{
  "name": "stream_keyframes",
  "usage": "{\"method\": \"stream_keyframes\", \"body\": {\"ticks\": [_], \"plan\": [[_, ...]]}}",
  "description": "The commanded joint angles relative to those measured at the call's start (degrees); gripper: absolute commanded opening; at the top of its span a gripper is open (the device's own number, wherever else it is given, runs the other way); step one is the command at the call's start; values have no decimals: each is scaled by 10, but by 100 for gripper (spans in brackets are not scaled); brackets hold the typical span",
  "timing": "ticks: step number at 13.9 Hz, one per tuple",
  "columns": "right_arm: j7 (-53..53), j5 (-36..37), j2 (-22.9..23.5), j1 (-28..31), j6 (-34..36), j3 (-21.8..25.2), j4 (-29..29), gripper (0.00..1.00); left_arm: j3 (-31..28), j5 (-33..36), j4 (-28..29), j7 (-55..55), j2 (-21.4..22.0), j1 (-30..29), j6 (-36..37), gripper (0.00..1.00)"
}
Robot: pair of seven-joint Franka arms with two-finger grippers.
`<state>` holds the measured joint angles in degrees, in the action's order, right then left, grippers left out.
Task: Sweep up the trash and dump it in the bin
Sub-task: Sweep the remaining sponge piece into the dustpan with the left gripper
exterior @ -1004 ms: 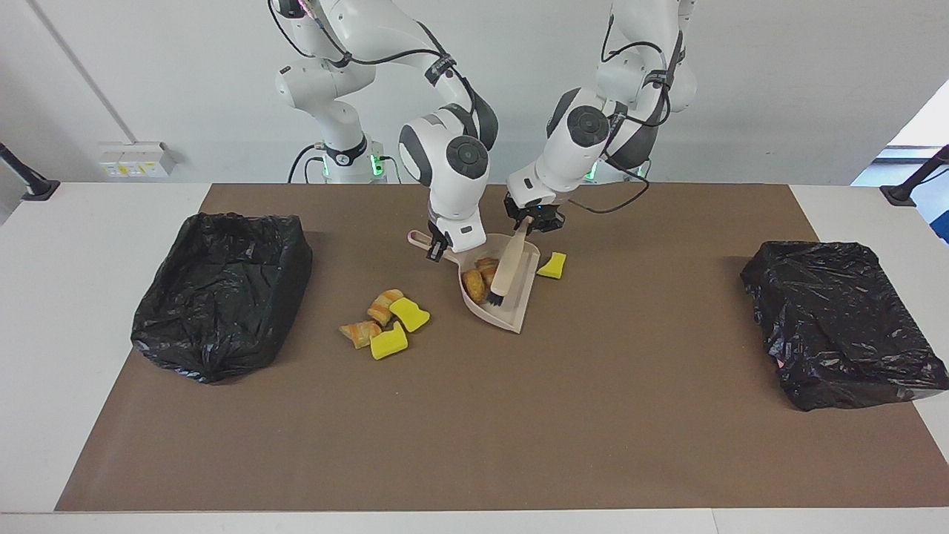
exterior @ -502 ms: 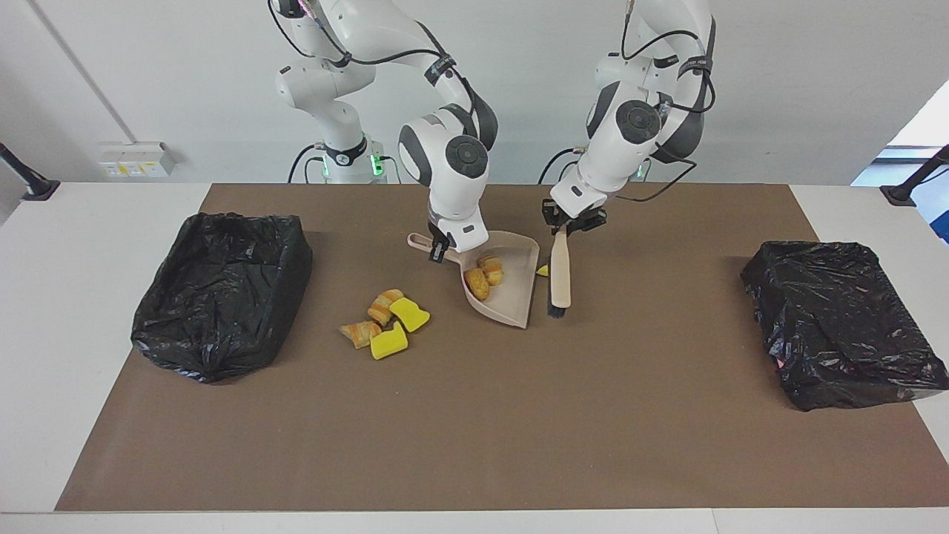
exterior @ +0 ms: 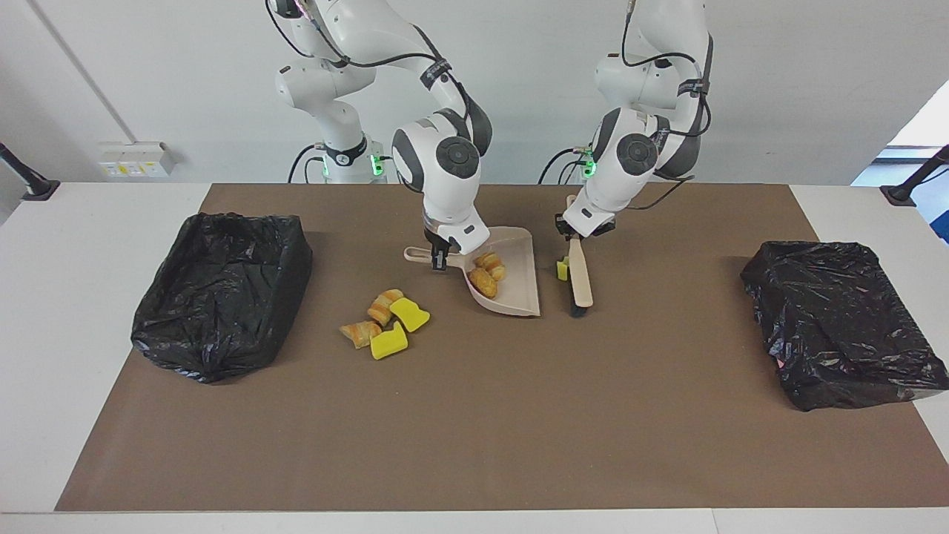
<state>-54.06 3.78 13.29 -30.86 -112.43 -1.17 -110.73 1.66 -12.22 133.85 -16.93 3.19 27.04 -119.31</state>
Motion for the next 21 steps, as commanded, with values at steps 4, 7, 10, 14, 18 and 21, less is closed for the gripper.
{"method": "stream_keyframes", "body": {"ticks": [4,7,10,14,18,21], "plan": [[-15,10,-10,7,-11,-5,-12,0,-2,-11,16,-11,9,26,-34,0],[-15,10,-10,7,-10,-4,-12,0,-2,-96,12,-11,4,87,-106,0],[-15,10,-10,7,-7,-4,-12,0,-3,-123,-27,-18,-10,94,-103,0],[-15,10,-10,8,-7,-4,-12,0,-9,-123,-91,-69,-11,55,-100,0],[-15,10,-10,8,-7,-4,-12,0,-10,-113,-95,-76,-1,14,-27,0],[-14,11,-11,8,0,-3,-12,0,-10,-34,-80,-76,15,-29,56,0]]}}
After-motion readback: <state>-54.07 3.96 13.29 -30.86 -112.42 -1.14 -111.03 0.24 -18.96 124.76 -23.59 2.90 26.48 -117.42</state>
